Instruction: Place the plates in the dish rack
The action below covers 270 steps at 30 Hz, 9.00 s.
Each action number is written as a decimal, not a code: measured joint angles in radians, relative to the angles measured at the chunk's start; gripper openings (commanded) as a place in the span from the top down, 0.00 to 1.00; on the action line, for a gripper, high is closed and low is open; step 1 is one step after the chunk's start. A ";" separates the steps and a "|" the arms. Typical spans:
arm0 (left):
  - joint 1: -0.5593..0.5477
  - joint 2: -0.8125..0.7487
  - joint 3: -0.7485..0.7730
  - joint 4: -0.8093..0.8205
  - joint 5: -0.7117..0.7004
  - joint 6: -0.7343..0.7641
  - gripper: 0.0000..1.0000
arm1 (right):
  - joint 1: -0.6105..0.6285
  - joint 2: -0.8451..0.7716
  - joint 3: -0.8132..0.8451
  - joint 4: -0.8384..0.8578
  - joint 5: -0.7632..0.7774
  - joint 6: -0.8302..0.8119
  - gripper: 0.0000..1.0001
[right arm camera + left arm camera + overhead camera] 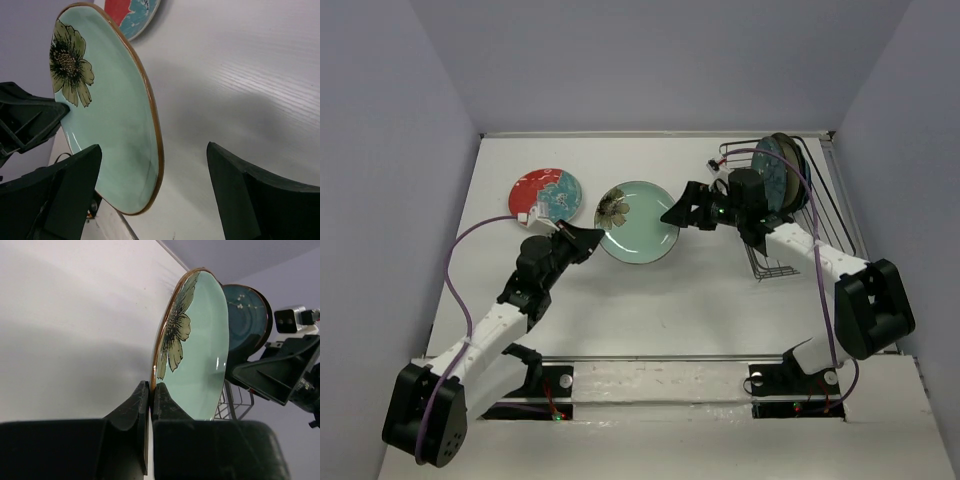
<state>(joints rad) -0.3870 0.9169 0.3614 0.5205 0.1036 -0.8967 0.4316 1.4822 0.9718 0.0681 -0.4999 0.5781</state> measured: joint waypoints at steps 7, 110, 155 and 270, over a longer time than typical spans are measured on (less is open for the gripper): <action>0.000 -0.032 0.000 -0.013 0.097 0.004 0.86 | 0.002 0.014 -0.026 0.121 -0.092 0.068 0.93; 0.253 0.377 0.211 -0.241 -0.310 -0.069 0.04 | 0.061 -0.436 -0.069 -0.144 0.484 -0.210 0.09; 0.357 0.390 0.010 0.130 -0.152 -0.153 0.94 | 0.074 -0.245 -0.113 -0.007 0.214 -0.023 0.00; 0.101 -0.384 0.301 -0.683 0.172 0.555 0.01 | -0.255 0.183 0.327 -0.096 0.795 -0.779 0.52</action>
<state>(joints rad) -0.2863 0.5331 0.6621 -0.1623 0.2756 -0.3420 0.1764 1.6650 1.2991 -0.0277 0.2955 -0.2012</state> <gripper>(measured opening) 0.988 0.283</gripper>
